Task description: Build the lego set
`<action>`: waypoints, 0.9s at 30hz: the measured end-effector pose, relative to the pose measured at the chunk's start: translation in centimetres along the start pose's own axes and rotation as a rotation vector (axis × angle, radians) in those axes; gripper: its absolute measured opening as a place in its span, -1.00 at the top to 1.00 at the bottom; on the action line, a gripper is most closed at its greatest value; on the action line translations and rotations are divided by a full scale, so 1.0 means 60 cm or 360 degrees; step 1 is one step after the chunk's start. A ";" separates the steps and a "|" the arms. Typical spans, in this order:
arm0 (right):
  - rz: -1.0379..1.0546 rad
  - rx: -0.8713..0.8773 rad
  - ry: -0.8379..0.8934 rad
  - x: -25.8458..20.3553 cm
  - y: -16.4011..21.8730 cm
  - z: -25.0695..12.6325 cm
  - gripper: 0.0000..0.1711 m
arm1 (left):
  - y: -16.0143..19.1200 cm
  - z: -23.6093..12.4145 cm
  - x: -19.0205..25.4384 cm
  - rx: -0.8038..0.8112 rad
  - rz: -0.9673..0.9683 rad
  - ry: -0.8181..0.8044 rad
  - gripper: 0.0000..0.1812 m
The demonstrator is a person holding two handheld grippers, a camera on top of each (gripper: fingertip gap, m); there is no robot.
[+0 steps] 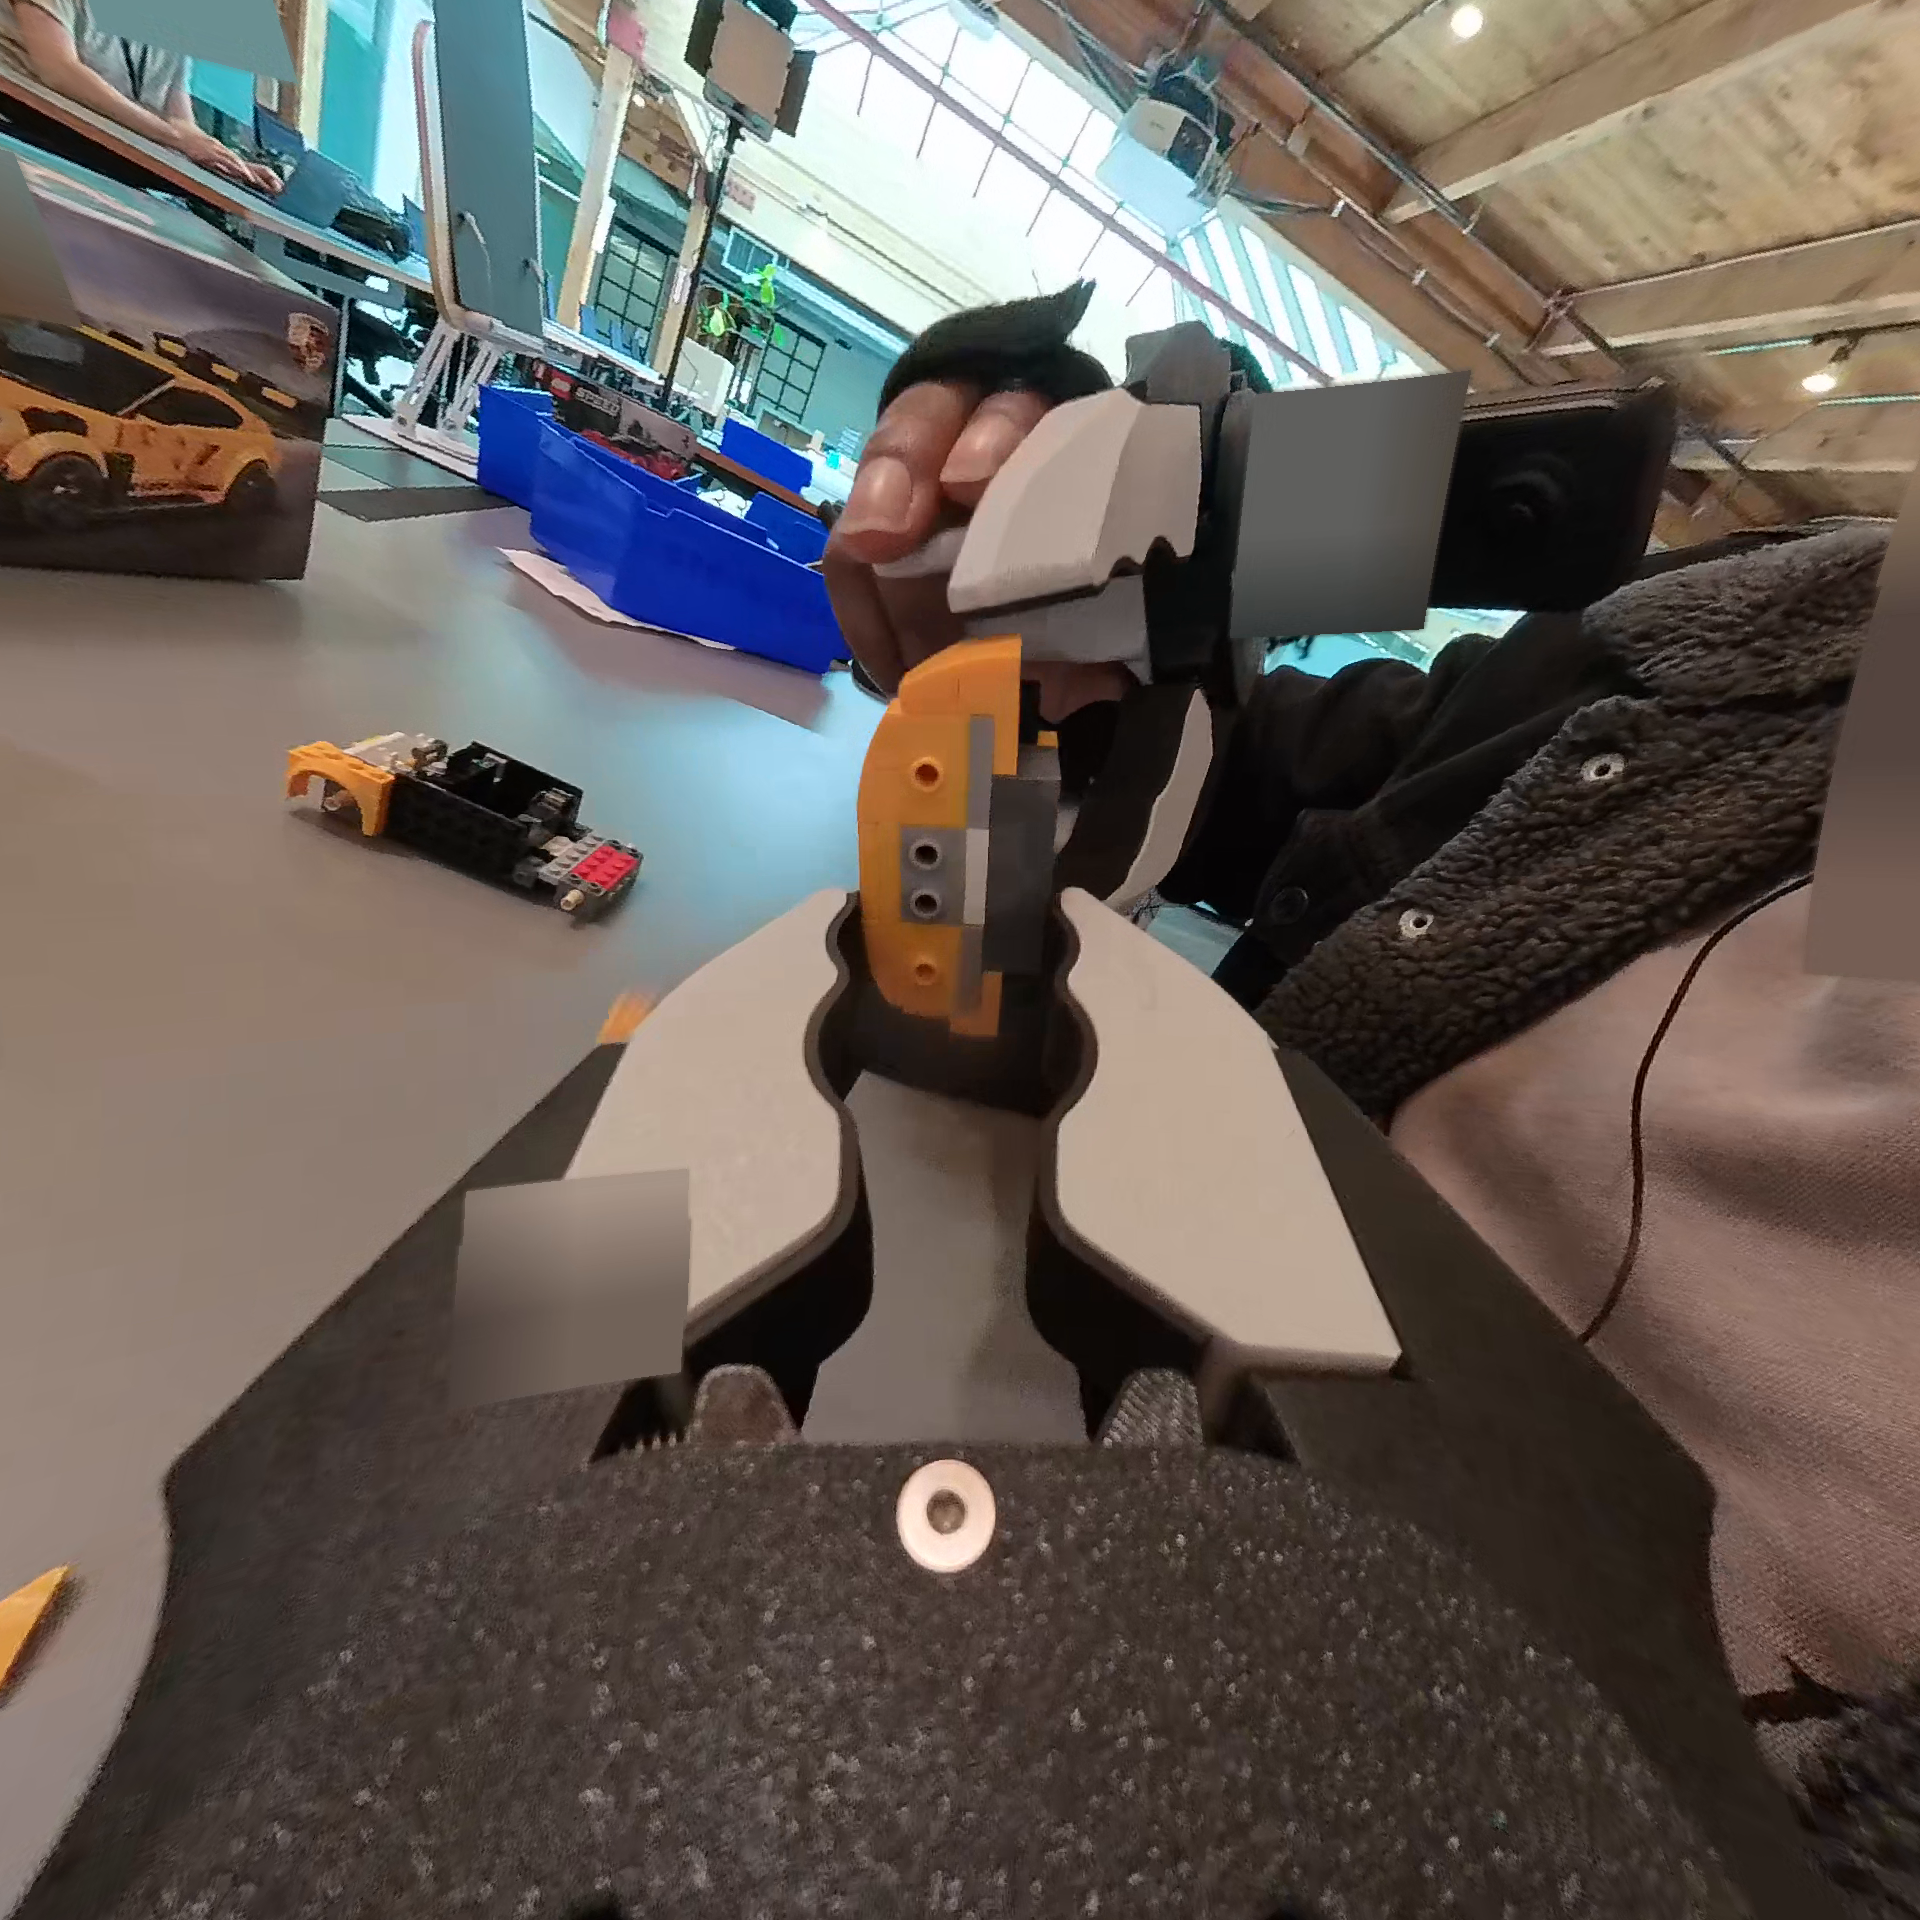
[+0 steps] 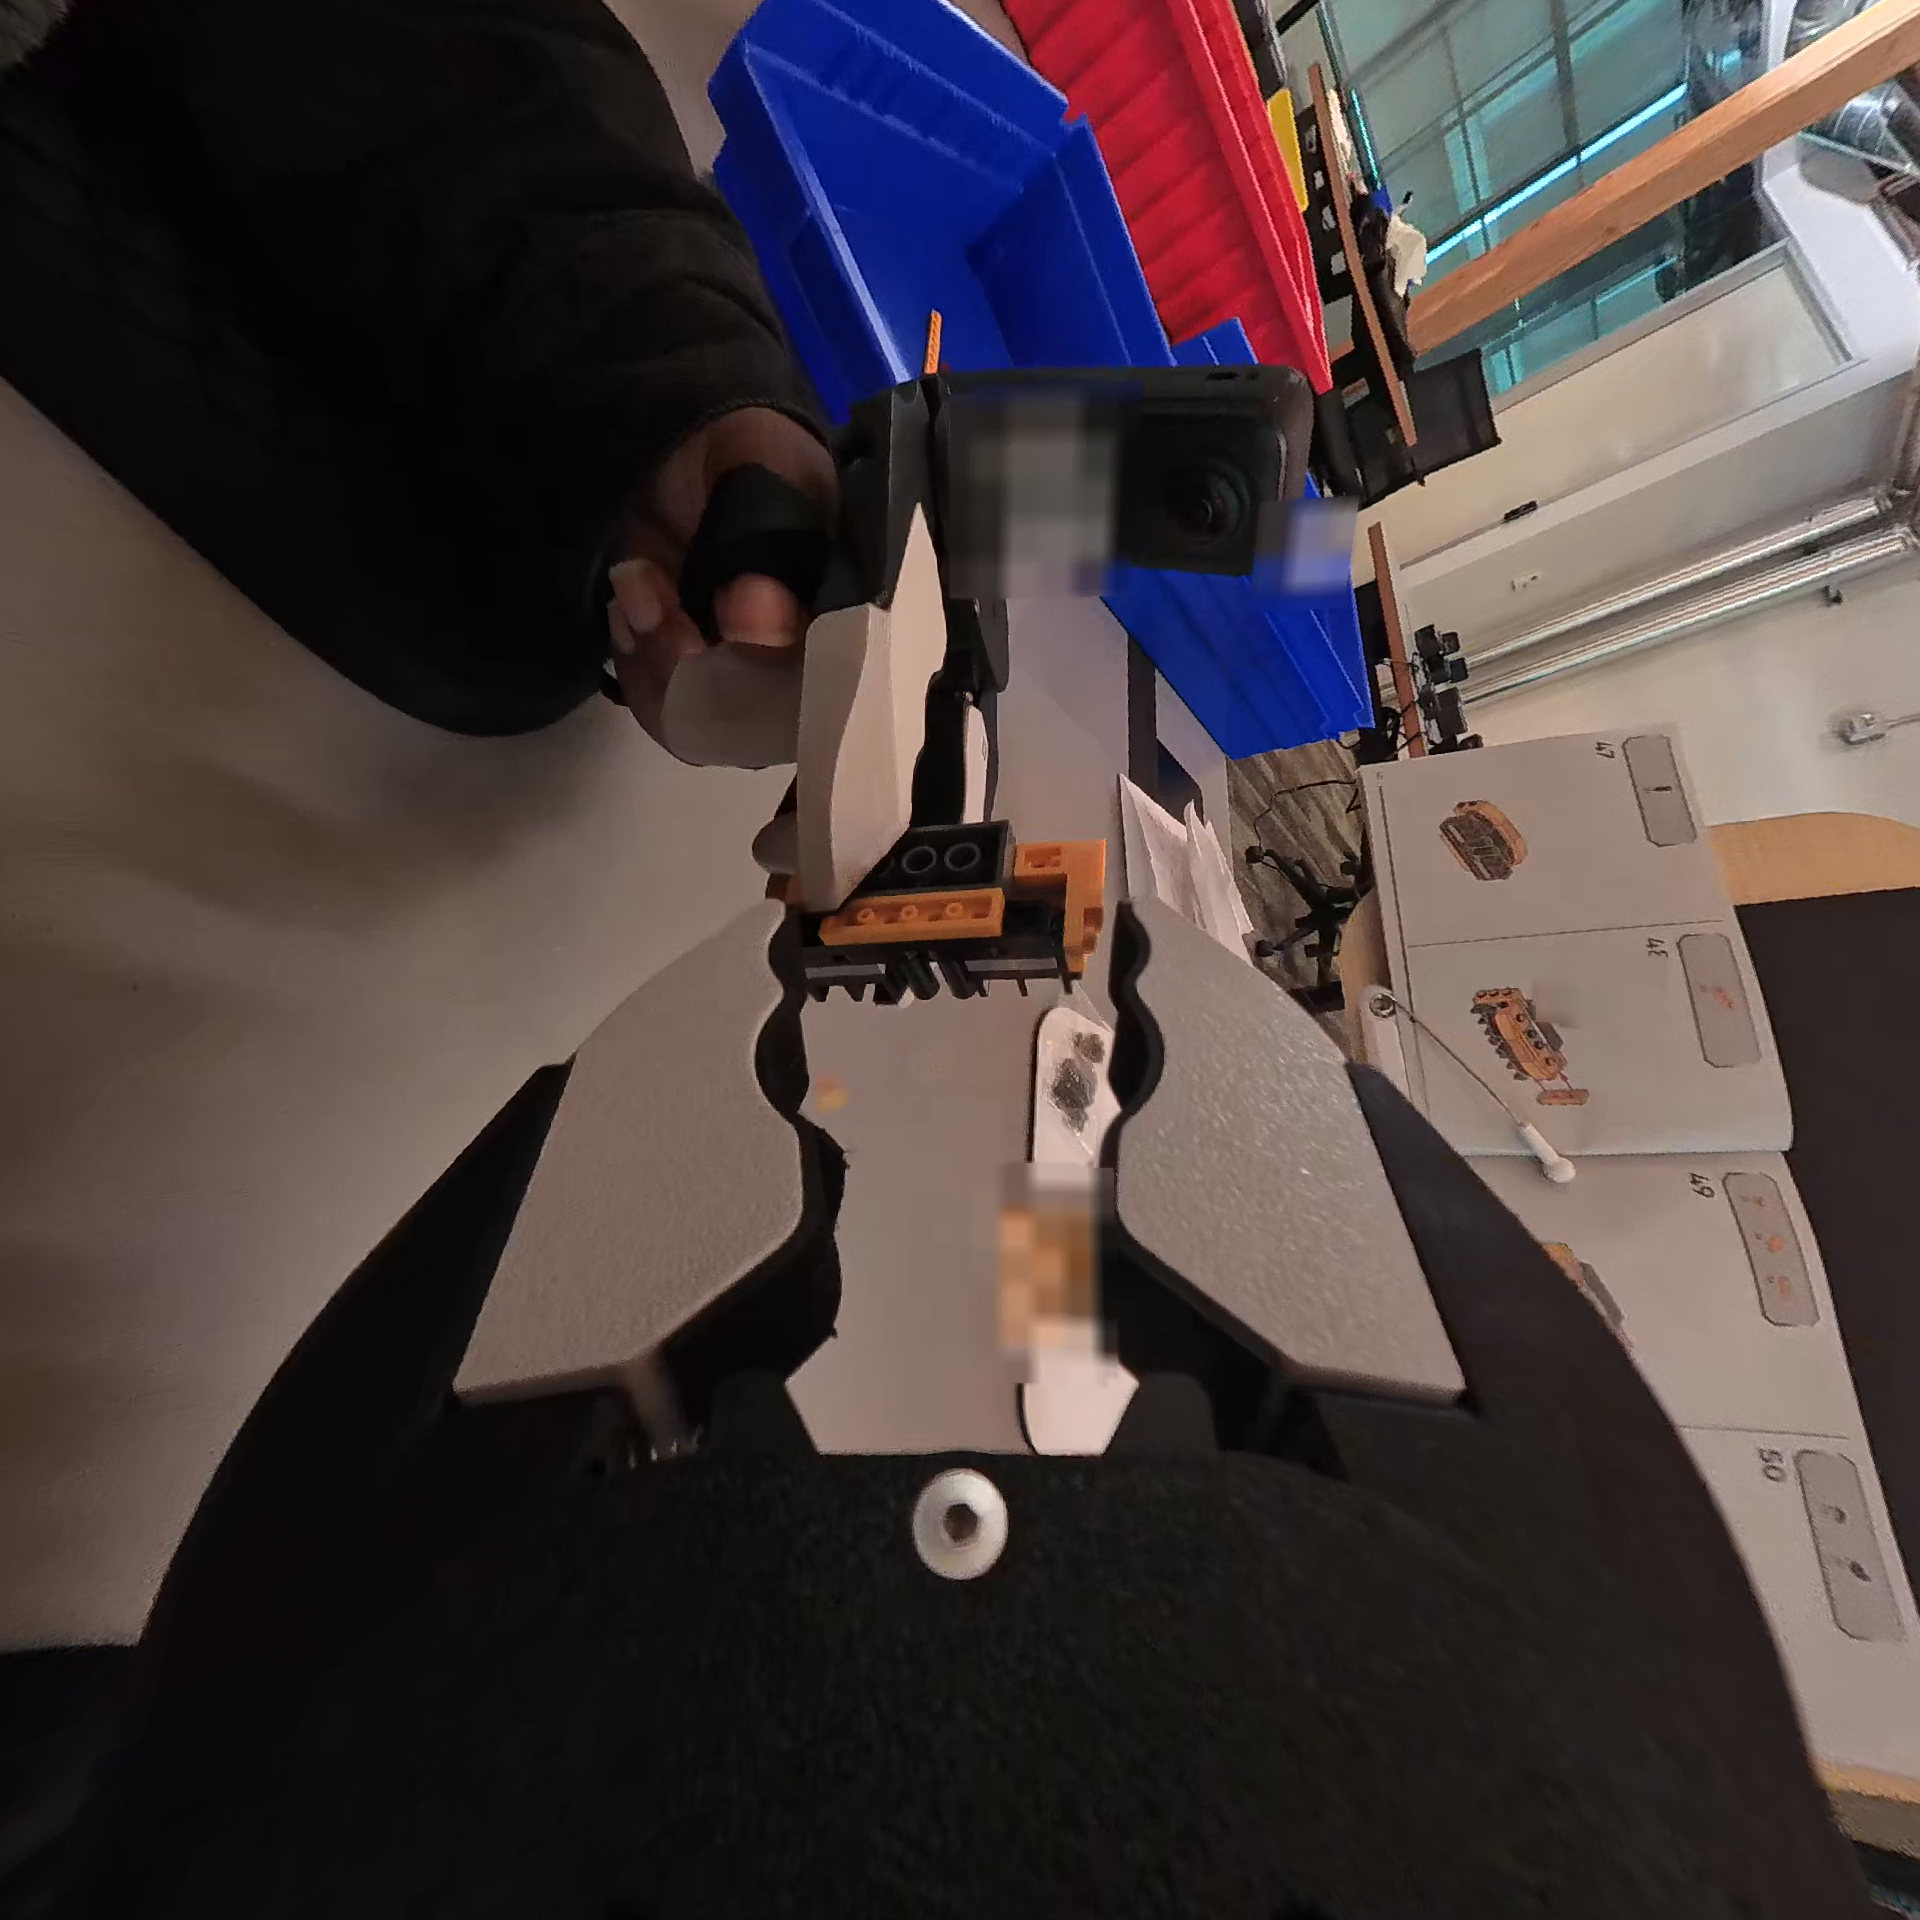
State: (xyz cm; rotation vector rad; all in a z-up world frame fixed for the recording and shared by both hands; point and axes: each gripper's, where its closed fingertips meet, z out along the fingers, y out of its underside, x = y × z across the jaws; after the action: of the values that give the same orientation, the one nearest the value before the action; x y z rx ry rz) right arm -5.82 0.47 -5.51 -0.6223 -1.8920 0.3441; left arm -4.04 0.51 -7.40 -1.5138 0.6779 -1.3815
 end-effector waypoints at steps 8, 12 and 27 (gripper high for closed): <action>0.0257 0.0055 -0.0005 0.018 0.008 -0.022 0.48 | -0.025 -0.021 0.000 0.0089 0.0166 -0.0047 0.65; 0.0600 -0.0223 -0.0270 -0.026 0.113 -0.036 0.59 | -0.034 -0.036 -0.014 0.0118 0.0298 -0.0157 0.65; 0.1164 -0.1160 -0.0358 -0.099 0.393 -0.053 0.79 | -0.008 -0.022 -0.024 0.0046 0.0426 -0.0210 0.65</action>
State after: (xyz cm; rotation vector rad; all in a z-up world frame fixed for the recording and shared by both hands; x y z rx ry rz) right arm 4.99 16.34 -20.76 -1.8439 -1.9260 0.1705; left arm -5.69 1.60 -7.72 -1.4200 0.7449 -1.0765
